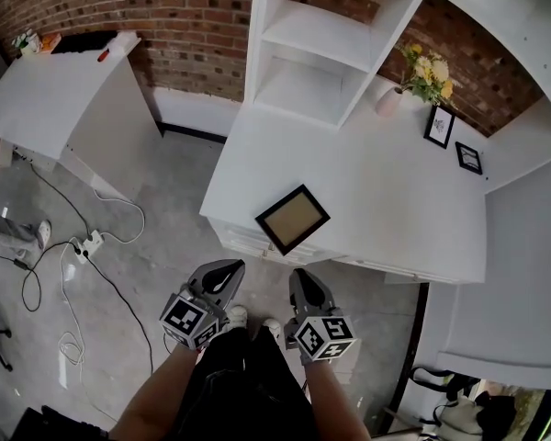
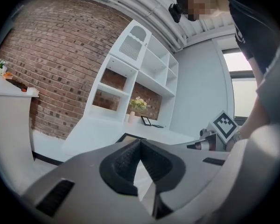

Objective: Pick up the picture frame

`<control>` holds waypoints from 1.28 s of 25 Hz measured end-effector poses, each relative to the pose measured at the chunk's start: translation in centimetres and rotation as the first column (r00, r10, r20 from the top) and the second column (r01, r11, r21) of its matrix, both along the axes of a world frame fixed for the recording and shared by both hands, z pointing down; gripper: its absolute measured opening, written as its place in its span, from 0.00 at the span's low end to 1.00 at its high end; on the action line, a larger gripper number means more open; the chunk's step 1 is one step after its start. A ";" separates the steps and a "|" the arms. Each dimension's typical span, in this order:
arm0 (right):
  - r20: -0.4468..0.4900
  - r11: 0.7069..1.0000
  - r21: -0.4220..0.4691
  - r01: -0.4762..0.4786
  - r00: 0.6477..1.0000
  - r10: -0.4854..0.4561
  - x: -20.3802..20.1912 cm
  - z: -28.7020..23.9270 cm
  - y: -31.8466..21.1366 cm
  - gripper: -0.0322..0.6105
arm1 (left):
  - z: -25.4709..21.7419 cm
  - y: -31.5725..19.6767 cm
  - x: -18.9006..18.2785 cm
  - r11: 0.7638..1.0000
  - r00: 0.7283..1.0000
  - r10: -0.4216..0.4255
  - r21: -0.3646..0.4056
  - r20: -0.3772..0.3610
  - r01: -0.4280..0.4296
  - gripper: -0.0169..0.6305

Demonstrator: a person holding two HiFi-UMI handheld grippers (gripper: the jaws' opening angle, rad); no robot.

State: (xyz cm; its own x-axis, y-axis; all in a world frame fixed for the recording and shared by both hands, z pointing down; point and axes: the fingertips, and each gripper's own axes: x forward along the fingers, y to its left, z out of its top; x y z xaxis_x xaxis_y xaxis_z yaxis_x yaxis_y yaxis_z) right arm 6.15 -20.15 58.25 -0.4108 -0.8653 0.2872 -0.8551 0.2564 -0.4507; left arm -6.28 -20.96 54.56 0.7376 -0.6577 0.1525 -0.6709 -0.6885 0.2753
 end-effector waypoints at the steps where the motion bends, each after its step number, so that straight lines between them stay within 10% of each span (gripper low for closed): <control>1: 0.008 1.000 -0.001 -0.006 1.000 0.006 -0.1 0.2 -0.2 0.11 | 0.3 -0.2 0.1 1.000 1.000 0.003 -0.001 -0.002 -0.003 0.02; 15: 0.327 0.991 -0.071 -0.110 0.936 0.127 -0.1 2.4 -3.0 0.28 | 1.7 -2.7 0.6 1.000 1.000 -0.013 0.025 -0.013 0.013 0.02; 32: 0.636 0.962 -0.205 -0.180 0.723 0.270 -0.5 3.8 -5.9 0.38 | 3.6 -2.9 0.3 1.000 1.000 -0.022 0.001 -0.004 0.022 0.02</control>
